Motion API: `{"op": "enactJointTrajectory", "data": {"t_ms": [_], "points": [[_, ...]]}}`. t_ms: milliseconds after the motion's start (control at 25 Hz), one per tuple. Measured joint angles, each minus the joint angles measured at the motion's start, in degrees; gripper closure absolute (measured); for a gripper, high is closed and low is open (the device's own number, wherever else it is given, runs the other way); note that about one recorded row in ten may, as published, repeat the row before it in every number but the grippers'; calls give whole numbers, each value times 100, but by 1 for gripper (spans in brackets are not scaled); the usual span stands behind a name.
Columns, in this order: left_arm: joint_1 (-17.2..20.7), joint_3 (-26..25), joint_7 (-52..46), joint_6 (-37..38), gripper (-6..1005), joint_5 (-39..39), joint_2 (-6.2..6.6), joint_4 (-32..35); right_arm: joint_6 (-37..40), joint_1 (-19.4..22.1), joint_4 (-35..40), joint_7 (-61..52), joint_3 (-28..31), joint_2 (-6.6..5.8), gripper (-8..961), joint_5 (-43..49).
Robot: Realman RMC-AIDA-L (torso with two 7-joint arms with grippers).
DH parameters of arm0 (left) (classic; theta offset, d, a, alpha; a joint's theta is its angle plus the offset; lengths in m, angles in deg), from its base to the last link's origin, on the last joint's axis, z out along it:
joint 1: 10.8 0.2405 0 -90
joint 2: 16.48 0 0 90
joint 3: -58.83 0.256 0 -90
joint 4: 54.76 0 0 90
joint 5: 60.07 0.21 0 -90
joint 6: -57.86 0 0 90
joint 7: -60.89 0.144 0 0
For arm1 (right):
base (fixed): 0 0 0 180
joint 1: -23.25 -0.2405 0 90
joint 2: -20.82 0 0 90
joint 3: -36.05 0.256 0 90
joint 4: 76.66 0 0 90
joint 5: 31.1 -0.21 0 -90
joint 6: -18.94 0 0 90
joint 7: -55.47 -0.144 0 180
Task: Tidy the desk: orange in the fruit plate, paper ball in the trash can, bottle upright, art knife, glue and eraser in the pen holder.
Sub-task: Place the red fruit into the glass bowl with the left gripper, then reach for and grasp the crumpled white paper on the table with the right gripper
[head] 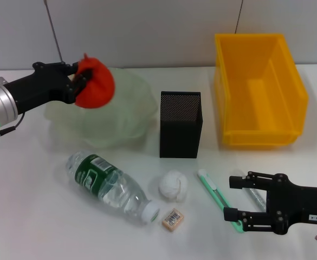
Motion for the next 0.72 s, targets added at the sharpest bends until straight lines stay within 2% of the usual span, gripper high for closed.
{"op": "enactJointTrajectory", "data": {"t_ms": [200,360,440,560,640,680,720], "points": [[-58,147,25,-86,730,-15,-5,-23,3,0,-10,-2,3,0,184,-21],[-72,161,52,-57,645,-20,-4,-24,3,-10,-54,-87,14,-13,184,-70],[50,273,36,356,602,-30,16,119,8,-27,-195,-305,15,-30,184,-84],[119,266,56,519,538,-47,16,156,125,-51,-630,-857,-25,-45,184,-80],[607,326,507,1369,470,-381,17,192,306,-91,-1035,-1329,-79,-56,184,-49],[607,326,507,1369,423,-381,17,192,395,-120,-1275,-1601,-138,-65,184,-32],[1027,362,1027,1986,377,-456,6,-18,530,-162,-1824,-2139,-413,-83,184,-20]]}}
